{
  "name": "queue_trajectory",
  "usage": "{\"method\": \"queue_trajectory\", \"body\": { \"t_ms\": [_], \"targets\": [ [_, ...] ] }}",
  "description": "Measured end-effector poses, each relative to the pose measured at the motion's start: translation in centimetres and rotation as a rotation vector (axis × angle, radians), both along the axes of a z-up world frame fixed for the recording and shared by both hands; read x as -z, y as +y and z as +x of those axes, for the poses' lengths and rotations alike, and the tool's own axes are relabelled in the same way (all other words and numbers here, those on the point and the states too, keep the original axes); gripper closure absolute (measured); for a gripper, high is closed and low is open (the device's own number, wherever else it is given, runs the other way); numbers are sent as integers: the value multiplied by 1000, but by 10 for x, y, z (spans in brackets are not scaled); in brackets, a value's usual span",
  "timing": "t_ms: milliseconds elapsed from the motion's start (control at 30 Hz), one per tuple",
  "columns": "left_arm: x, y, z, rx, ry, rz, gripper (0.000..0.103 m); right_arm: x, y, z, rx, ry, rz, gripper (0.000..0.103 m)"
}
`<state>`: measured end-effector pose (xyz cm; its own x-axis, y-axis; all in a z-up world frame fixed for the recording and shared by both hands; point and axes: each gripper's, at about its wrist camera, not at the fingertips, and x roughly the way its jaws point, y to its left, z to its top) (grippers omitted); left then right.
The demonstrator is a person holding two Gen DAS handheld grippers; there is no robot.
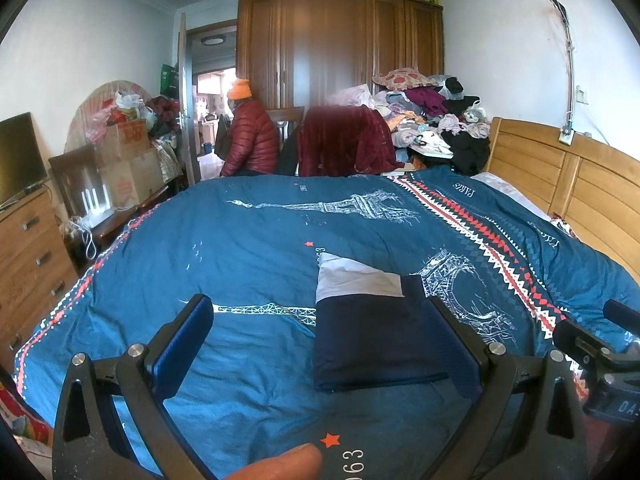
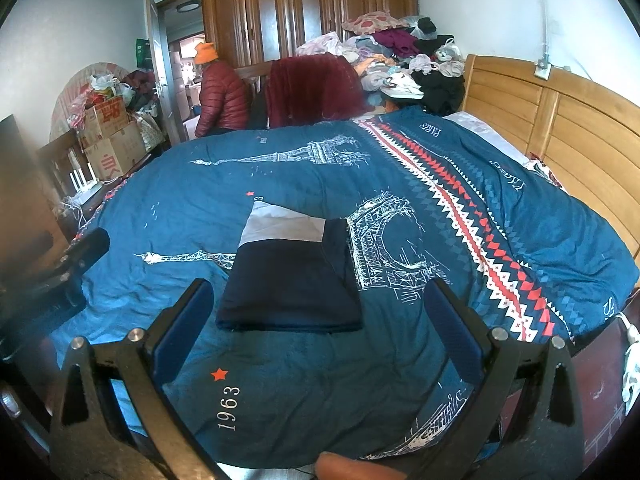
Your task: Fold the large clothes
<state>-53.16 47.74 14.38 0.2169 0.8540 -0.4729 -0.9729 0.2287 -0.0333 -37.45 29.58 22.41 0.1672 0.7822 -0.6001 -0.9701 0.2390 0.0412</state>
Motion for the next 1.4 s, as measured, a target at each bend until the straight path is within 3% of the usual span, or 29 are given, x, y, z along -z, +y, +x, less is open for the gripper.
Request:
{"method": "queue_trajectory", "body": {
  "t_ms": [1400],
  "targets": [
    [4,6,-10,-13,-4,-7,0,2,8,-11,-17,-4,-7,0]
  ]
}}
